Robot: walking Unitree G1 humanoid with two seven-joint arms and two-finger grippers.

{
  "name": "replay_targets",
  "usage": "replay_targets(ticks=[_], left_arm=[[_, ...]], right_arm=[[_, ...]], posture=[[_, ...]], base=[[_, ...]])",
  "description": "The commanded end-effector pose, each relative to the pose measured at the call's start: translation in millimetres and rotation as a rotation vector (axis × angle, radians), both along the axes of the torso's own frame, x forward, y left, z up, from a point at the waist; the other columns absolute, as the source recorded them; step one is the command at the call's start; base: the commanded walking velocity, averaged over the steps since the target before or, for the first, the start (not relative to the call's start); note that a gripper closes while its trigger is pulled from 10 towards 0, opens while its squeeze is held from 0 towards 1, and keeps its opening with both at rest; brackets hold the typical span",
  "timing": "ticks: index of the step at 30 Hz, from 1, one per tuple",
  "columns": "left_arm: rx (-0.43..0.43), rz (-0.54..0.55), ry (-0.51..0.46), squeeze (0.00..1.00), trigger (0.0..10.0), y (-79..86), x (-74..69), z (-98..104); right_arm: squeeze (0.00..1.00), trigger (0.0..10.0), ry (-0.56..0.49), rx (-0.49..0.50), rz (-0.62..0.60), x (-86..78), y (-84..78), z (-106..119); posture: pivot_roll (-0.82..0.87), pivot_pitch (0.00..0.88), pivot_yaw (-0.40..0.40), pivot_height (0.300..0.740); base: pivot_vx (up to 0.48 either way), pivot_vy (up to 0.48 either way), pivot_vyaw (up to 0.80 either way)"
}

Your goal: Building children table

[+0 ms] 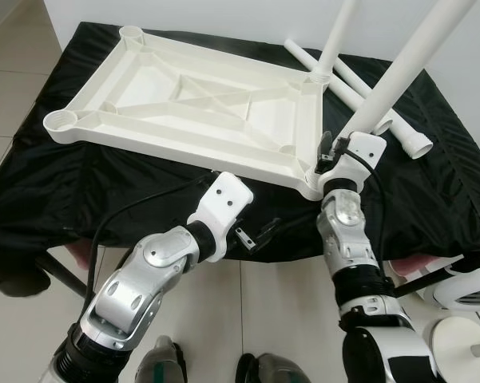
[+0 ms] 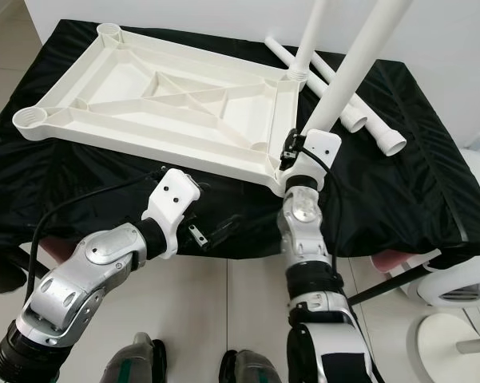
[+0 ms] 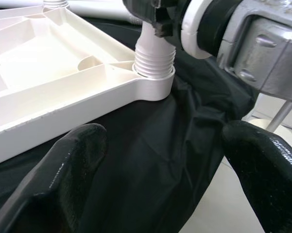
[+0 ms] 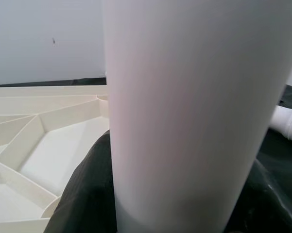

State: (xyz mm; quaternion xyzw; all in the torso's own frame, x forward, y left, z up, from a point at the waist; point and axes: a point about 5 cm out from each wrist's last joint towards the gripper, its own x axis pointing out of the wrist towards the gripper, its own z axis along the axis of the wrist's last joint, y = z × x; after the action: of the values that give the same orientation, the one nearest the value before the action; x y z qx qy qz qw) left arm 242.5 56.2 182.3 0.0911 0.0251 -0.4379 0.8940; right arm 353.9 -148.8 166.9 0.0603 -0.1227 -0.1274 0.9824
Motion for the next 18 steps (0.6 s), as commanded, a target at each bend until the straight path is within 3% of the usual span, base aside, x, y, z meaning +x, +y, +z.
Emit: replay_targets(ticks=[1, 11, 18], left_arm=[[-0.006, -0.019, 0.001, 0.00, 10.0, -1.7, -2.5, 2.4], [-0.006, -0.018, 0.004, 0.00, 10.0, -1.6, -2.5, 2.5], [-0.008, -0.015, 0.005, 0.00, 10.0, -1.6, -2.7, 2.8]], right_arm=[[0.00, 10.0, 0.103, 0.018, -0.053, -1.2, -4.2, -18.4], [0.00, 10.0, 0.157, 0.016, -0.244, 3.3, -10.9, -17.4], [0.00, 10.0, 0.160, 0.051, -0.293, 5.2, -10.2, -13.7]], posture=[[0.12, 0.109, -0.092, 0.740], [0.12, 0.110, -0.093, 0.740], [0.12, 0.109, -0.096, 0.740]], base=[[0.000, 0.000, 0.00], [0.000, 0.000, 0.00], [0.000, 0.000, 0.00]])
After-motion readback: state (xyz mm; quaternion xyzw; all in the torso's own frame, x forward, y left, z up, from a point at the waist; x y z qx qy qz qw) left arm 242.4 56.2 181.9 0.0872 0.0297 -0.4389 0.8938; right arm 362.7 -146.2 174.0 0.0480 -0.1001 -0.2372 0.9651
